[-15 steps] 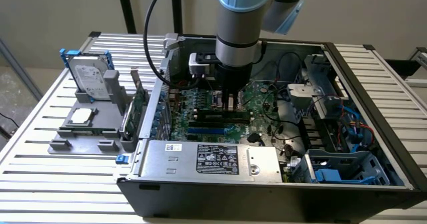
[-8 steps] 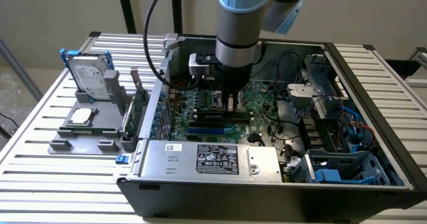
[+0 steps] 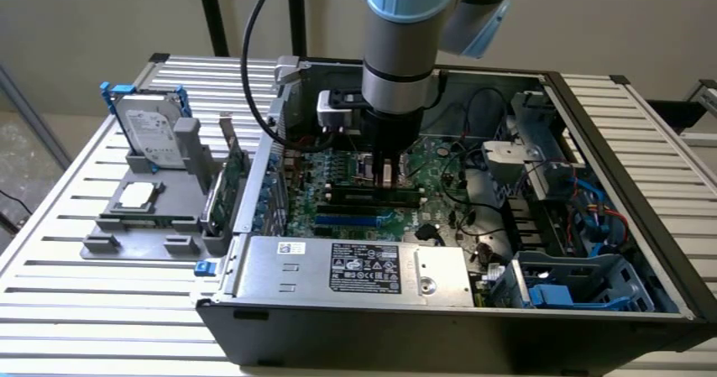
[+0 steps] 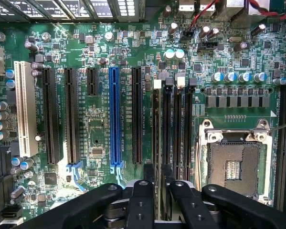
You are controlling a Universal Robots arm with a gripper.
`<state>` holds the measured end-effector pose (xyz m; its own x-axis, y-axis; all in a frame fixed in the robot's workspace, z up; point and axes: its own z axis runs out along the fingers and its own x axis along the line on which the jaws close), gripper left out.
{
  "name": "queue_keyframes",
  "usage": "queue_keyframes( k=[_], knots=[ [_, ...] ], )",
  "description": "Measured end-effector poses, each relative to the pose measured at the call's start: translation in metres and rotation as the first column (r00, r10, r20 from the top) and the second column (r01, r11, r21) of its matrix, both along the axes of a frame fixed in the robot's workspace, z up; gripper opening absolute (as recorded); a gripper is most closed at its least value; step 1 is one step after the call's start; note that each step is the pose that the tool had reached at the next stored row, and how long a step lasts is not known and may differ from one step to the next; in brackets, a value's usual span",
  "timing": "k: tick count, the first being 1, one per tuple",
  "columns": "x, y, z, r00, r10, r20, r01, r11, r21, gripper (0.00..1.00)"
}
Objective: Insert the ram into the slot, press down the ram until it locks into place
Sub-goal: 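Insert the ram into the slot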
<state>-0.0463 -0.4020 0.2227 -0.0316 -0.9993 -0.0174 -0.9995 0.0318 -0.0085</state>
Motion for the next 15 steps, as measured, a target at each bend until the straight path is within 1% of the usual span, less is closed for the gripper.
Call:
queue_keyframes(
  k=[2, 7, 9, 10, 11, 15],
  knots=[
    [0.0, 0.0, 0.0038, 1.0, 0.0, -0.0012, 0.0, 1.0, -0.0001, 0.21],
    [0.0, 0.0, 0.0204, 1.0, 0.0, -0.005, 0.0, 1.0, -0.0002, 0.21],
    [0.0, 0.0, 0.0222, 1.0, 0.0, -0.0062, 0.0, 1.0, 0.0, 0.19],
    [0.0, 0.0, 0.0222, 1.0, 0.0, -0.0063, 0.0, 1.0, 0.0, 0.13],
    [0.0, 0.0, 0.0222, 1.0, 0.0, -0.0064, 0.0, 1.0, 0.0, 0.11],
    [0.0, 0.0, 0.0222, 1.0, 0.0, -0.0064, 0.0, 1.0, 0.0001, 0.11]
  ],
)
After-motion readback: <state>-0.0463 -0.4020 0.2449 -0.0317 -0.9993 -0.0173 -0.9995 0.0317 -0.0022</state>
